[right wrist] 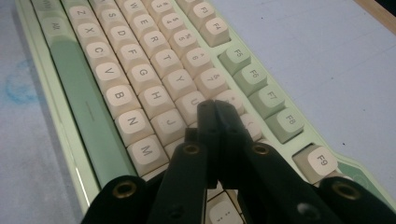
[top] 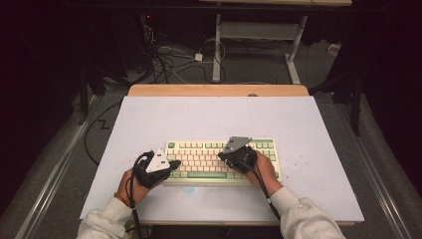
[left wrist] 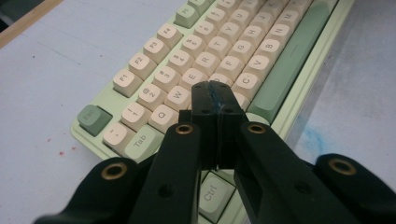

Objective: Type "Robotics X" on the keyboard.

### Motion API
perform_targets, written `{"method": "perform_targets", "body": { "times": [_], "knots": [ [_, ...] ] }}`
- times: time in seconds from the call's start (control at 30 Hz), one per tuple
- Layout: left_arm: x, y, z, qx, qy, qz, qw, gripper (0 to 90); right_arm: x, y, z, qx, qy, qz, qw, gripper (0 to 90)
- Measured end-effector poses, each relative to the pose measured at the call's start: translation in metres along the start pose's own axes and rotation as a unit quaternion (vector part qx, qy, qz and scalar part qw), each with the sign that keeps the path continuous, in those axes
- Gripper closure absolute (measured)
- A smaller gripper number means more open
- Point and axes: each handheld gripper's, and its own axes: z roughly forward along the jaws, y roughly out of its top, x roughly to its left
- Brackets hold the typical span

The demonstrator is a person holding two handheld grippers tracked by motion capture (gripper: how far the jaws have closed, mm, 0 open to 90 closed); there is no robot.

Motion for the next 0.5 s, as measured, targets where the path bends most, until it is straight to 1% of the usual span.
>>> {"method": "perform_targets", "body": {
  "times": [0.03,0.2,0.27,0.37,0.43,0.5],
  "knots": [
    [0.000,0.000,0.000,-0.001,-0.001,-0.001,1.0000,87.3,0.000,0.001,0.001,0.000,-0.001,0.003,1.0000,90.0],
    [-0.001,0.000,0.002,0.002,-0.004,0.002,1.0000,87.2,0.000,0.003,0.007,0.007,0.003,-0.004,1.0000,90.0],
    [-0.002,0.000,0.003,0.003,-0.007,0.002,1.0000,87.2,0.001,0.004,0.009,0.012,0.000,-0.005,0.9999,90.0],
    [-0.003,0.000,0.004,0.005,-0.010,0.005,0.9999,87.2,0.001,0.005,0.010,0.012,-0.001,-0.005,0.9999,90.0],
    [-0.003,0.000,0.005,0.005,-0.011,0.003,0.9999,87.2,0.002,0.005,0.013,0.023,0.000,-0.005,0.9997,90.0],
    [-0.003,-0.001,0.005,0.006,-0.011,0.003,0.9999,87.2,0.002,0.006,0.012,0.023,0.000,-0.009,0.9997,90.0]
  ]
}}
